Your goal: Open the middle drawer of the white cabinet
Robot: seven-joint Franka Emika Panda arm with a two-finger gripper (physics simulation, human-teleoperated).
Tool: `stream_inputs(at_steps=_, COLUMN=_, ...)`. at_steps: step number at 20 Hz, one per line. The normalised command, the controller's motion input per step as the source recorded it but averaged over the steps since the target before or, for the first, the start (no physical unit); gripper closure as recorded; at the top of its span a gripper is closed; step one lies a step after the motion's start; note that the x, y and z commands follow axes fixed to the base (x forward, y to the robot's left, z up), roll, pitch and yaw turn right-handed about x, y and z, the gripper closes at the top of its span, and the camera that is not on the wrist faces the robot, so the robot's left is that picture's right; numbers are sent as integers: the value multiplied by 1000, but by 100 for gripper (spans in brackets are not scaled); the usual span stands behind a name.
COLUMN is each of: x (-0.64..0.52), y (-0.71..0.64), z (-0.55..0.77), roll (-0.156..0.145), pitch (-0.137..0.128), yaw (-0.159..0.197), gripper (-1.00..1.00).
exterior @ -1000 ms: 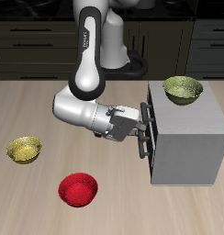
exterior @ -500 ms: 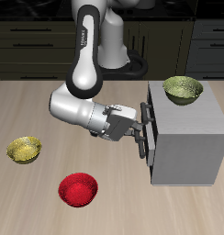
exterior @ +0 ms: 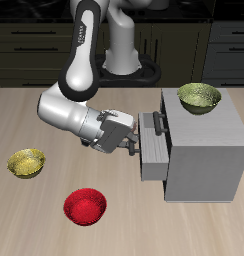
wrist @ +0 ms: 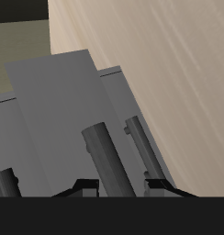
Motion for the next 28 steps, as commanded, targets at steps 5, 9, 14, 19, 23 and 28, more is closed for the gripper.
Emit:
stream_inputs(at_steps=5, x=-132, y=-350, z=200, roll=-62, pitch=-28, yaw=32, gripper=100)
stream_inputs(at_steps=9, x=-128, y=-415, z=184, roll=-68, pitch=-29, yaw=31, gripper=100)
stream_inputs(at_steps=14, x=-104, y=-256, z=138, roll=-48, pitch=-27, yaw=19, gripper=100)
stream_inputs(at_steps=19, x=-108, y=-123, z=79, roll=-32, pitch=-13, yaw=4, gripper=100)
stream_inputs(at_steps=23, x=-246, y=-295, z=197, roll=-61, pitch=-12, yaw=34, gripper=100)
stream_inputs(at_steps=28, x=-299, y=-309, z=261, roll=-68, pitch=-24, yaw=35, gripper=100)
